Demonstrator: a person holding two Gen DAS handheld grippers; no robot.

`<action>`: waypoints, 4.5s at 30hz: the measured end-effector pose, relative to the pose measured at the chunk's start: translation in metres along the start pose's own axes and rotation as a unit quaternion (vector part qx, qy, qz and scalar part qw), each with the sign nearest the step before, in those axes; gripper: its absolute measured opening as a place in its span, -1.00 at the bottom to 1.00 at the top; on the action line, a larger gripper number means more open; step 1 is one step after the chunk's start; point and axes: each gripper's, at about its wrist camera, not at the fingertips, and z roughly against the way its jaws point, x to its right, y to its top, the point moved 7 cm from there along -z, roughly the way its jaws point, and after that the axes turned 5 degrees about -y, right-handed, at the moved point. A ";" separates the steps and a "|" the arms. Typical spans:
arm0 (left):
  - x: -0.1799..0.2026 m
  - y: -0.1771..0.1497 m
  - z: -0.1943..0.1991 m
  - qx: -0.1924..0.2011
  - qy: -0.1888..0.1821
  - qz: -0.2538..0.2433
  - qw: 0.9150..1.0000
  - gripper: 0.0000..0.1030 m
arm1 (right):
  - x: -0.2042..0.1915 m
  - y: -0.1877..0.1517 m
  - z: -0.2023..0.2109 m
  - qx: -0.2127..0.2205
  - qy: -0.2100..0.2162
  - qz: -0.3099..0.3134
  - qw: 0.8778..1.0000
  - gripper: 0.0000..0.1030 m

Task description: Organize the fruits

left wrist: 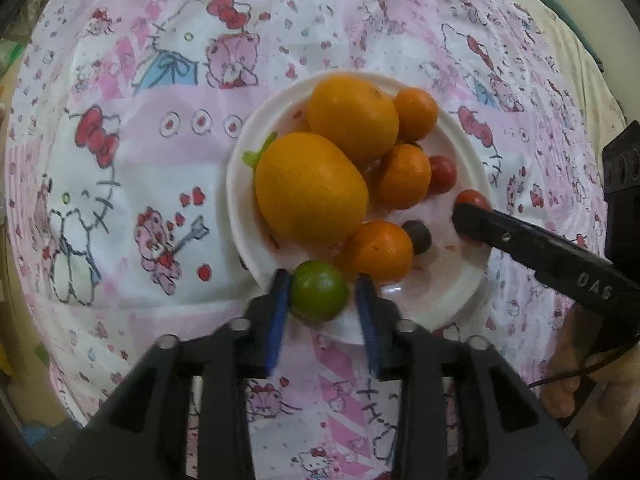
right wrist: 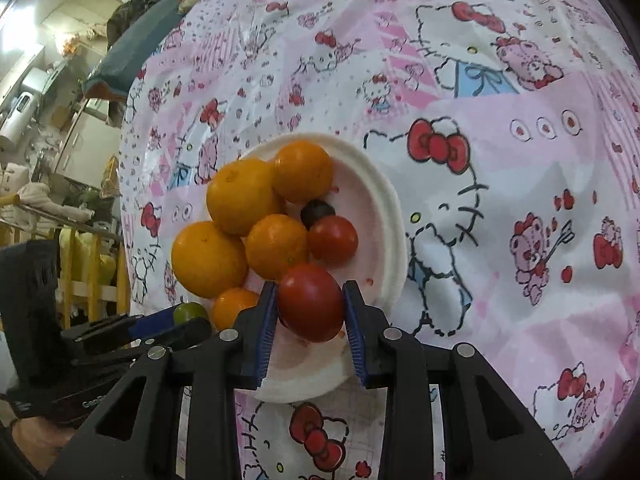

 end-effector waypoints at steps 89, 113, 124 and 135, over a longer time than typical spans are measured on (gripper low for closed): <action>0.002 -0.068 0.143 0.300 0.076 -0.037 0.950 0.96 | -0.050 -0.075 0.132 0.268 -0.122 0.085 0.952 1.00; 0.002 -0.069 0.142 0.300 0.076 -0.037 0.950 0.96 | -0.044 -0.075 0.130 0.265 -0.125 0.083 0.953 1.00; 0.003 -0.070 0.140 0.299 0.075 -0.033 0.951 0.96 | -0.045 -0.075 0.130 0.264 -0.124 0.083 0.953 1.00; 0.003 -0.071 0.140 0.297 0.073 -0.032 0.952 0.96 | -0.045 -0.075 0.130 0.262 -0.125 0.083 0.953 1.00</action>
